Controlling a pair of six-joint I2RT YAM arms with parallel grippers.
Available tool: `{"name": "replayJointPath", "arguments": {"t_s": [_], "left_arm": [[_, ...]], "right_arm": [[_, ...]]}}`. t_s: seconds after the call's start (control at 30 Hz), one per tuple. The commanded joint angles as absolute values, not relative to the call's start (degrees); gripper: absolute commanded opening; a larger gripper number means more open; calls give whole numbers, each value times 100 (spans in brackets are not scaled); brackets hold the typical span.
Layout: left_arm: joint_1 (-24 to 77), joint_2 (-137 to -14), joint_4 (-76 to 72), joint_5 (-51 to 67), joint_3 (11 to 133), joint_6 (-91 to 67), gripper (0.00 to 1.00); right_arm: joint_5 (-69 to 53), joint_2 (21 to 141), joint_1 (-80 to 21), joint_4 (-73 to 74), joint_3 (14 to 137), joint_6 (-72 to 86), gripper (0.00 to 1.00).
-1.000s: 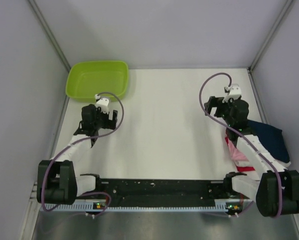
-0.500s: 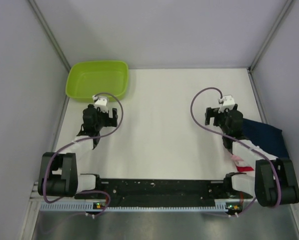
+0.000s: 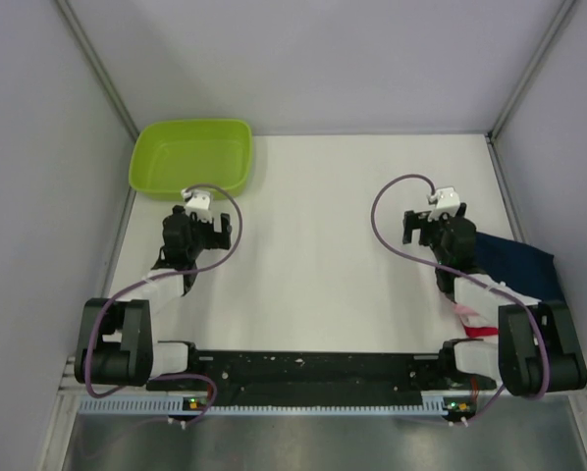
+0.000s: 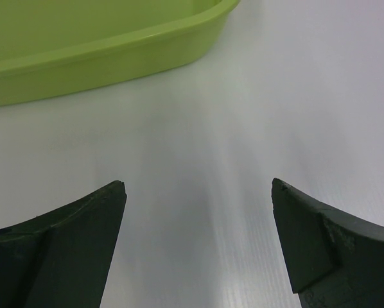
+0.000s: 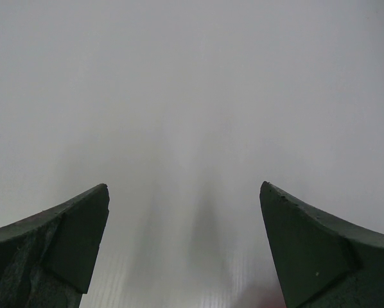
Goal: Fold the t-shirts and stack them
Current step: Put the neatly folded tshirt into the corner of the board with the right arm
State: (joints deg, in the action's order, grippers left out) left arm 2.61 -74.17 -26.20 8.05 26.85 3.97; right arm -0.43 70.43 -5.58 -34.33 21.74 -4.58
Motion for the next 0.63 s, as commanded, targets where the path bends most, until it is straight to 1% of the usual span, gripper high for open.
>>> {"name": "replayJointPath", "arguments": {"t_s": [0.0, 0.13, 0.6], "left_arm": [[264, -7357, -3128, 861, 2532, 396, 99], [264, -7313, -3278, 879, 2443, 369, 99], [264, -7215, -3516, 1011, 2294, 396, 99]], "right_arm": [[-26, 7145, -606, -4103, 2040, -562, 99], [272, 7417, -598, -5041, 1662, -519, 99], [272, 7330, -571, -5133, 1538, -475, 99]]}}
